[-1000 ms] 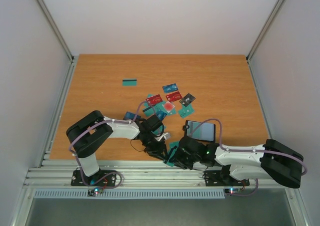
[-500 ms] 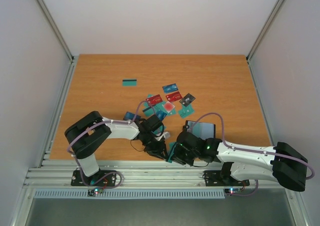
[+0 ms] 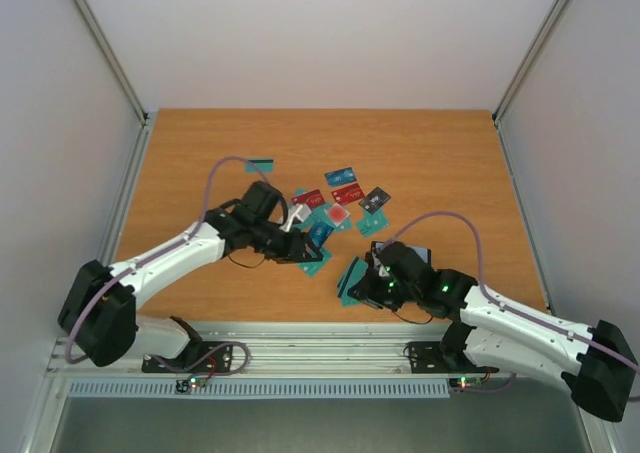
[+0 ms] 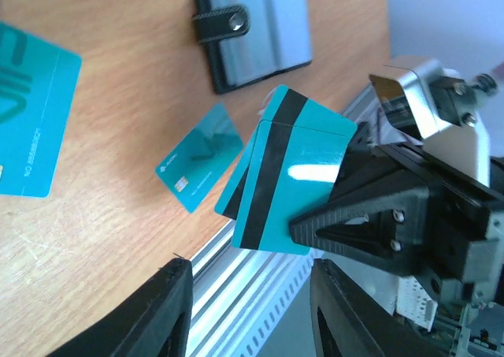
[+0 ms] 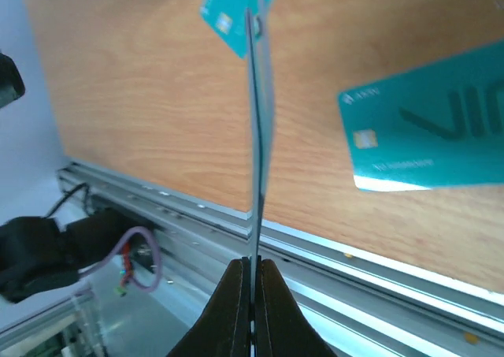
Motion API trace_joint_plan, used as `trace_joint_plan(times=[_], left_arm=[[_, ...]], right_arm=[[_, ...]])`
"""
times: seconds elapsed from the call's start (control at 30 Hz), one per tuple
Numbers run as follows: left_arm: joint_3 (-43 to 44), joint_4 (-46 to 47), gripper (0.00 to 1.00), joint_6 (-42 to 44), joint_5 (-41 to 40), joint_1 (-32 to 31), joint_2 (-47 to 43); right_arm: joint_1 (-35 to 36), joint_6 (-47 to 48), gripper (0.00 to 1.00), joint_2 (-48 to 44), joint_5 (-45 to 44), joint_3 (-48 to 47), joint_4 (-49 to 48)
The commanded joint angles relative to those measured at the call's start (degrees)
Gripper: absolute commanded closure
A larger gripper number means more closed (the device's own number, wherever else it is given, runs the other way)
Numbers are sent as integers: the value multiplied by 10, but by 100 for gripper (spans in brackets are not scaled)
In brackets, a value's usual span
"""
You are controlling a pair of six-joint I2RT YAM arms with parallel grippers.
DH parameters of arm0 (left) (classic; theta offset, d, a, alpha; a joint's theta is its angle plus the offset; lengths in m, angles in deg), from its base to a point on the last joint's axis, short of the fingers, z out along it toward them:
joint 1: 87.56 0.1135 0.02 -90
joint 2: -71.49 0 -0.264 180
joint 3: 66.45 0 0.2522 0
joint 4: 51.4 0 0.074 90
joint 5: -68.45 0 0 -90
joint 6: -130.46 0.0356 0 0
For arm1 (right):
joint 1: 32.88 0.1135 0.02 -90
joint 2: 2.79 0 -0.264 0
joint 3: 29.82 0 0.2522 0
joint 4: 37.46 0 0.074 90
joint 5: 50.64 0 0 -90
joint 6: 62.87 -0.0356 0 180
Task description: Put the credit cards into the card holder
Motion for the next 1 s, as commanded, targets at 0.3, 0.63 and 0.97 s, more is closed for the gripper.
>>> trace_joint_plan(times=[0.3, 0.63, 0.97], left_arm=[[39, 112, 57, -50, 254, 120, -98], [17, 281, 65, -194, 249, 133, -114], [-9, 328, 83, -231, 230, 133, -127]], right_arm=[[-190, 180, 99, 28, 323, -152, -101], [-195, 169, 99, 68, 377, -215, -140], [-195, 164, 99, 60, 367, -221, -133]])
